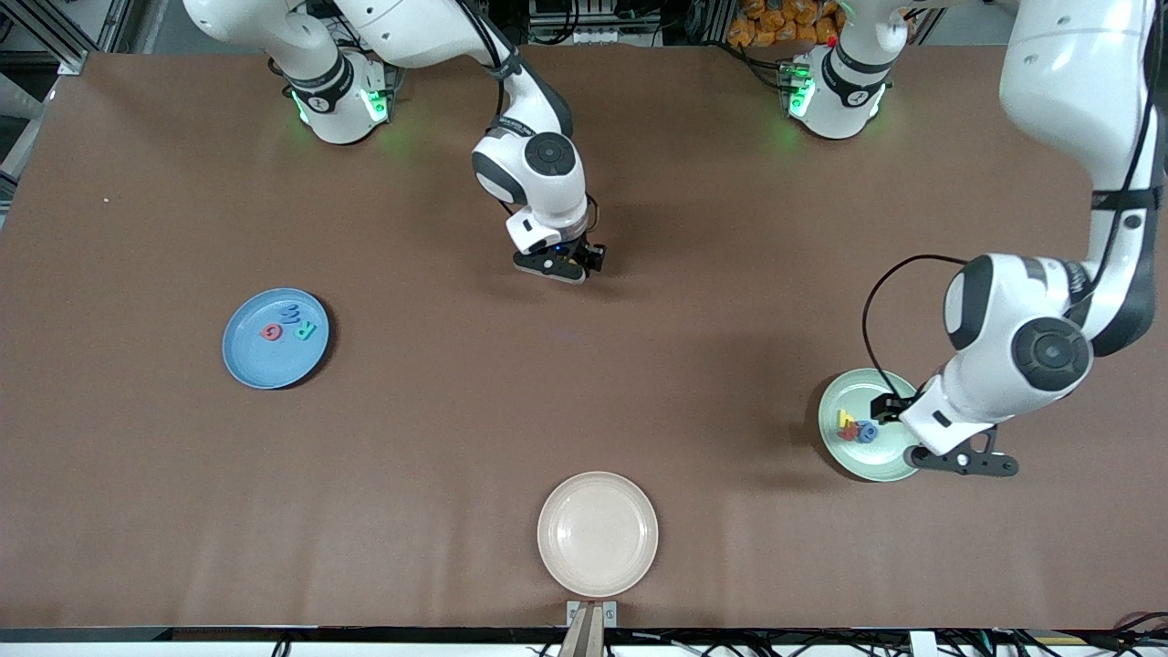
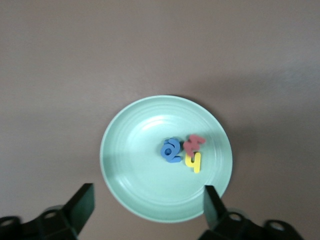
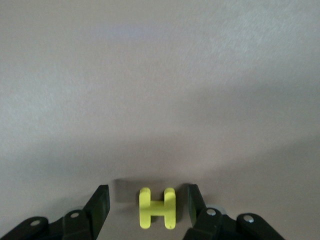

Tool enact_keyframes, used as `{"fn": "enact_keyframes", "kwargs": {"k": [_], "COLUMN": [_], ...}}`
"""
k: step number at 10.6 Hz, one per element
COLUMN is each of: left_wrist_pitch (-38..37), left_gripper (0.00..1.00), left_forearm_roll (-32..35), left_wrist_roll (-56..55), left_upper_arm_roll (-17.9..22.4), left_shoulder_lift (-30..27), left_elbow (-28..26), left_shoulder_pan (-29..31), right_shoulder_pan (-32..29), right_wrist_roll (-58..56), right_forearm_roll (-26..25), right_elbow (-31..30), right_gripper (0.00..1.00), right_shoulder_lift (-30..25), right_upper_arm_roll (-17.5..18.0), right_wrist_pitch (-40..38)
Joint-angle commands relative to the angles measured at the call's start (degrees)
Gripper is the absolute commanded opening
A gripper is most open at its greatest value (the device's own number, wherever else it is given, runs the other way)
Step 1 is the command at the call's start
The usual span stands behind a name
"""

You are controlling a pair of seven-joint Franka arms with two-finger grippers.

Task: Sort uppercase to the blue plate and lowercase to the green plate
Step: 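Open the left gripper over the green plate while the right gripper grasps the H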

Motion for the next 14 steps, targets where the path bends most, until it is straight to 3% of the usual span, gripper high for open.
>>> {"fn": "enact_keyframes", "kwargs": {"k": [1, 4, 7, 9, 12, 14], "left_wrist_pitch": [-5.84, -11.73, -14.91, -16.84, -21.4, -23.7], "left_gripper": [1.0, 1.0, 1.0, 1.0, 1.0, 1.0], "left_forearm_roll": [-1.3, -7.17, -7.28, -7.37, -7.89, -11.3], "left_wrist_roll": [1.64, 1.21, 1.46, 1.47, 1.47, 1.2], "left_upper_arm_roll": [0.82, 1.34, 3.54, 4.07, 4.51, 4.69], "left_shoulder_lift": [-7.77, -14.98, -20.61, -23.52, -25.9, -27.13], "left_elbow": [-1.29, -0.94, -1.02, -1.11, -0.94, -0.94], "left_shoulder_pan": [-1.31, -0.61, -0.52, -0.69, -1.57, -1.57], "right_shoulder_pan": [0.36, 0.36, 0.45, 0.53, 0.53, 0.53], "right_wrist_roll": [-1.39, -1.49, -1.58, -1.58, -1.49, -1.49], "right_forearm_roll": [-1.21, -1.21, -1.21, -1.21, -1.21, -1.21], "right_elbow": [0.31, 0.22, -0.22, -0.31, -0.31, -0.31], "right_gripper": [0.69, 0.63, 0.61, 0.53, 0.33, 0.27], "right_shoulder_lift": [0.42, 0.51, 0.68, 0.68, 0.77, 0.95], "right_upper_arm_roll": [-0.28, 0.51, 0.6, 0.6, 0.6, 0.6], "right_wrist_pitch": [-0.03, -0.03, -0.03, 0.06, 0.06, 0.06]}}
